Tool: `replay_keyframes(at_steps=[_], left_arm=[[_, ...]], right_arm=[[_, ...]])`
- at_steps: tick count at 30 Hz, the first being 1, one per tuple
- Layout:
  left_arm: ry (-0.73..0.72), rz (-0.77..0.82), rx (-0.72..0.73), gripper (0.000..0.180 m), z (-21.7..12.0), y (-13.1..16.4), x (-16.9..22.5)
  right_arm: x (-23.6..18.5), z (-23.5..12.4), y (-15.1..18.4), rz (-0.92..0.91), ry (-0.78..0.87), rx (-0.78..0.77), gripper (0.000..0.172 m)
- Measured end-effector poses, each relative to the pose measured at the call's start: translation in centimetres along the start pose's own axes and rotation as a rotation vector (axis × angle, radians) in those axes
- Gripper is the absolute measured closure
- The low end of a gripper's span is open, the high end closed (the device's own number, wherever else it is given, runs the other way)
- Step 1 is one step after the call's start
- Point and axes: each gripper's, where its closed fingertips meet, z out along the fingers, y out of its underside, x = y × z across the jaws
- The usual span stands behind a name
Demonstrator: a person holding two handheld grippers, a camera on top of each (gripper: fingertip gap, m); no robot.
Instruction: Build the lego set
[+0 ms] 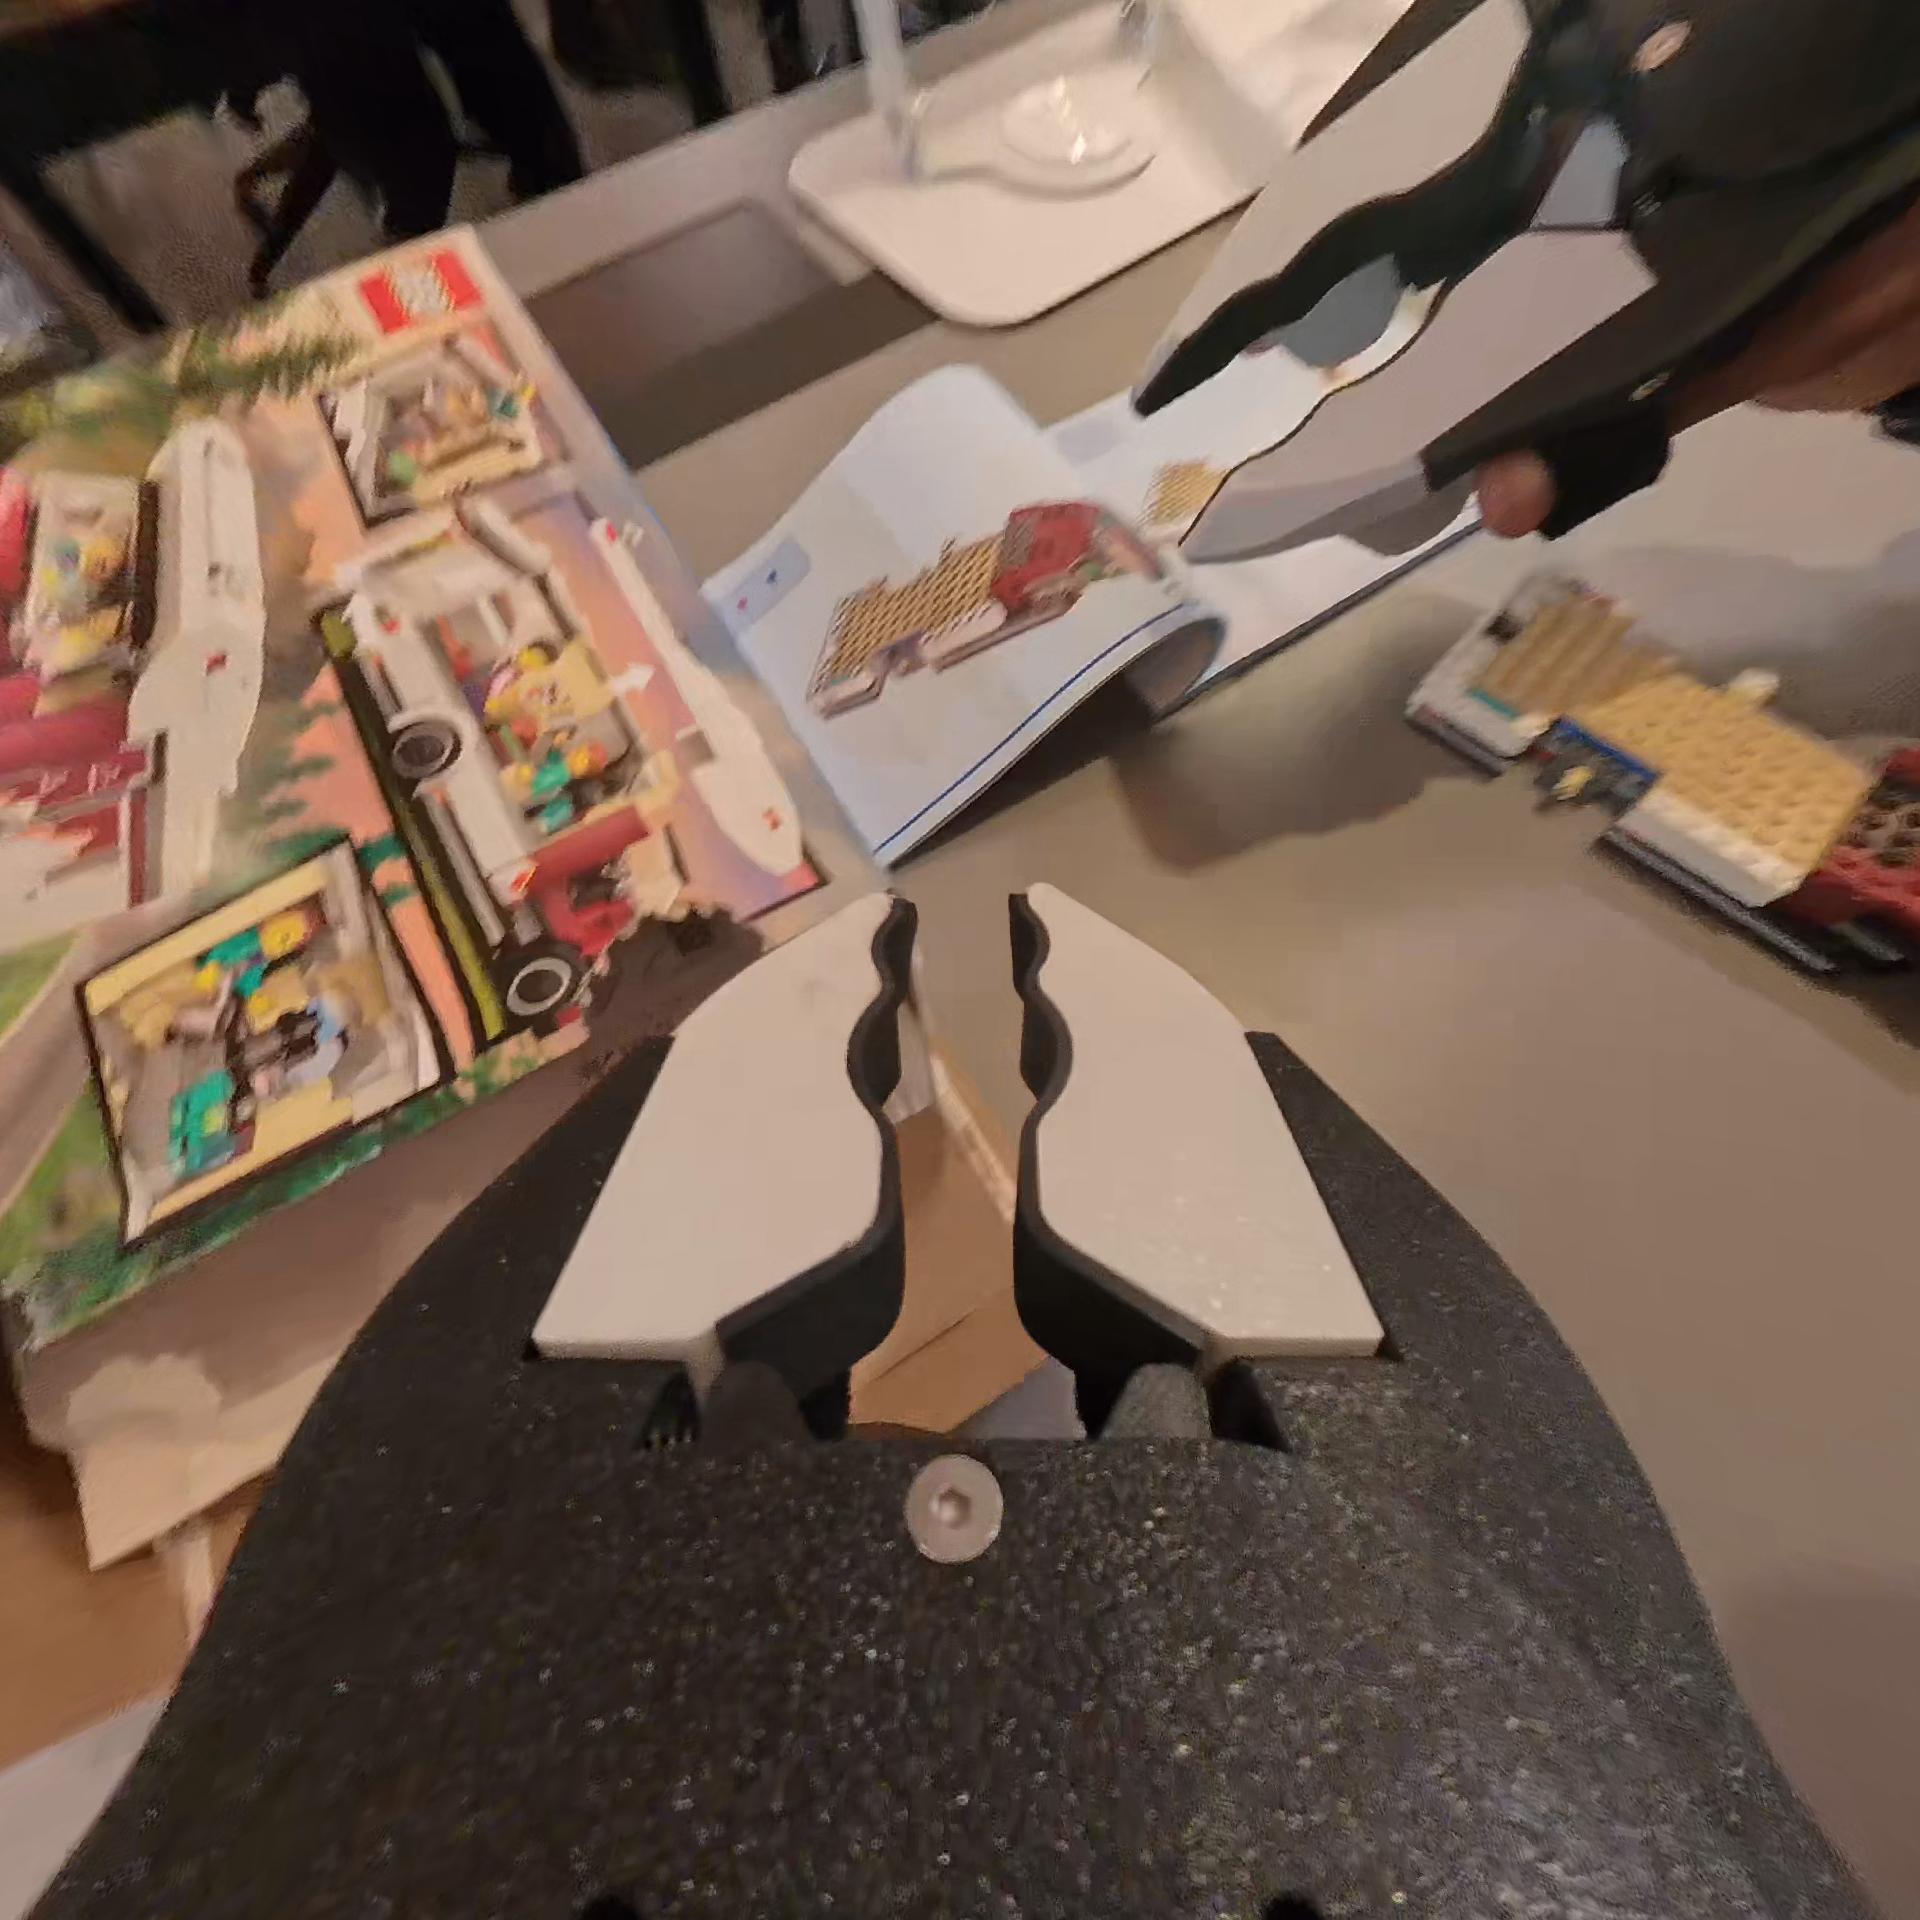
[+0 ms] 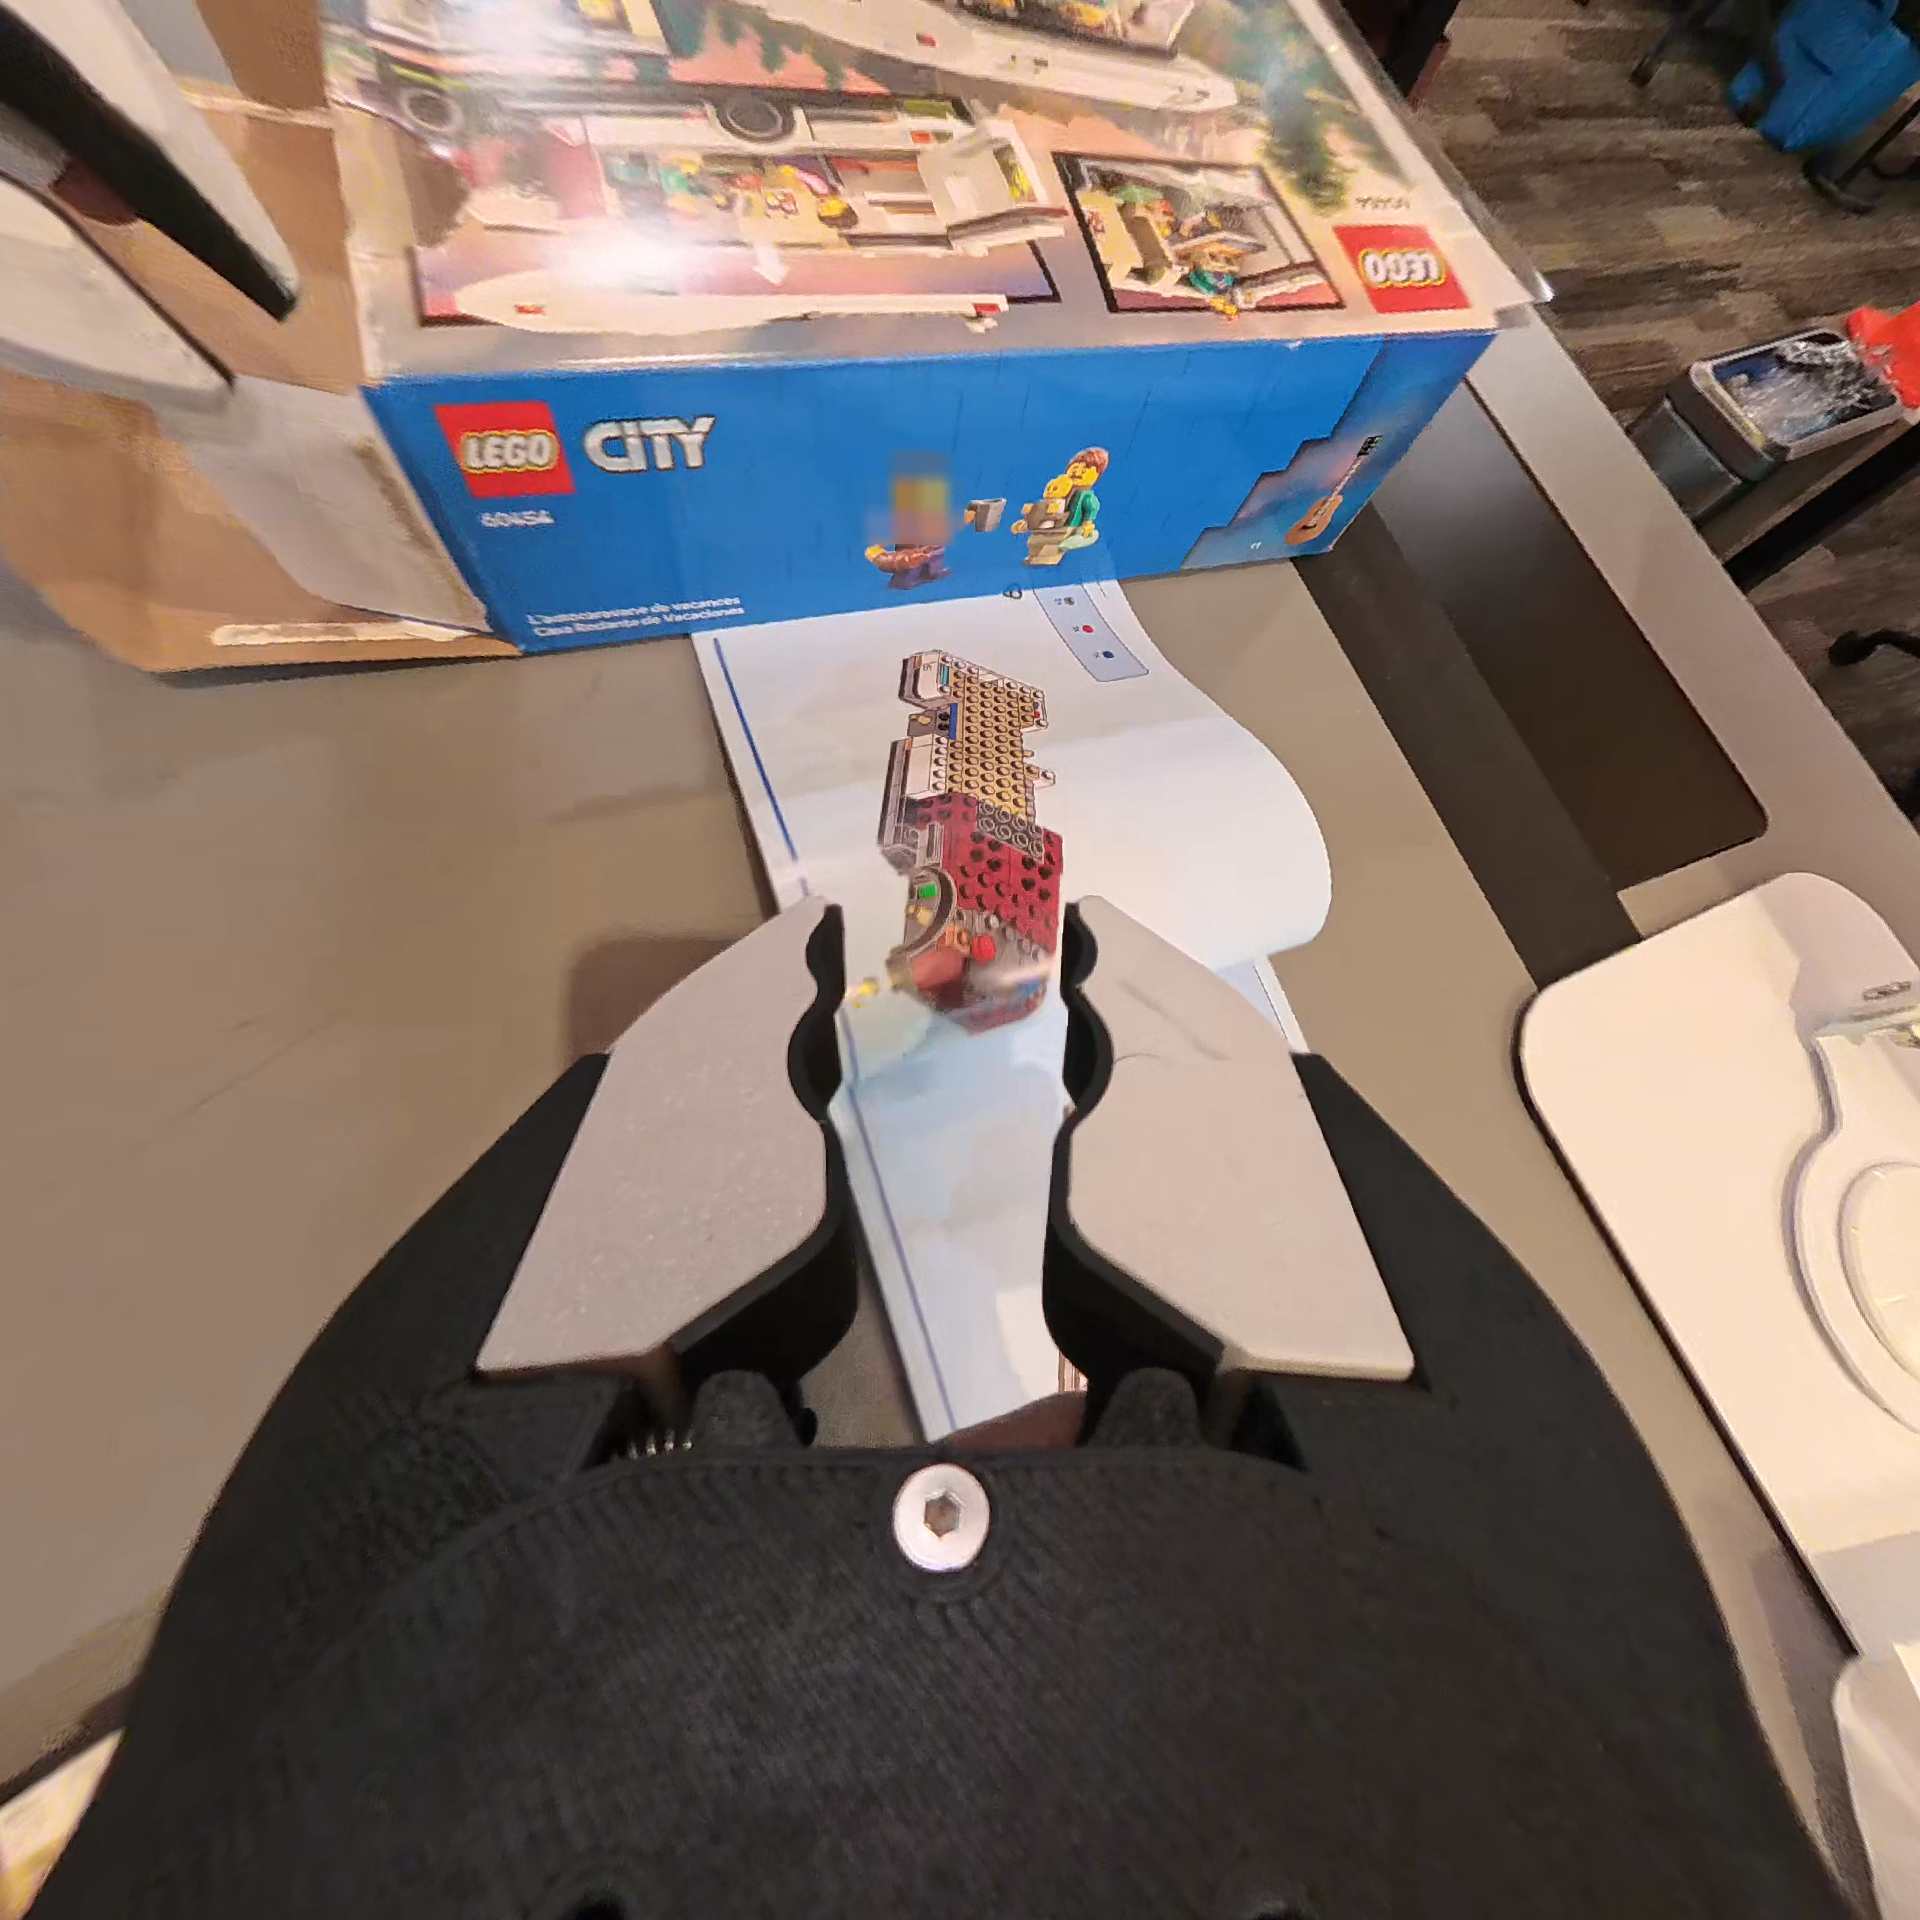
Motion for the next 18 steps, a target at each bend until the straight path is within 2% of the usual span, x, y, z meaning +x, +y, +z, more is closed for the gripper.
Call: replay_keyframes(at_steps=[1,5,9,13,18], left_arm=[[0.037,0.017,0.035,0.162,-0.1,-0.6,0.7],[0.213,0.061,0.116,0.159,0.8,-2.2,4.7],[0.33,0.093,0.092,0.147,3.4,-2.2,8.9],[0.369,0.136,0.059,0.142,6.1,-1.6,12.0],[0.351,0.155,0.052,0.141,8.3,-1.1,13.2]], right_arm=[[-0.1,-0.7,0.1,0.006,-0.002,0.008,0.131],[-0.3,-3.7,2.0,0.057,0.001,0.03,0.132],[-0.6,-6.4,5.5,0.111,0.029,0.029,0.132],[-1.6,-8.7,9.2,0.156,0.041,0.013,0.134],[-2.3,-10.6,12.6,0.18,0.059,-0.039,0.133]])
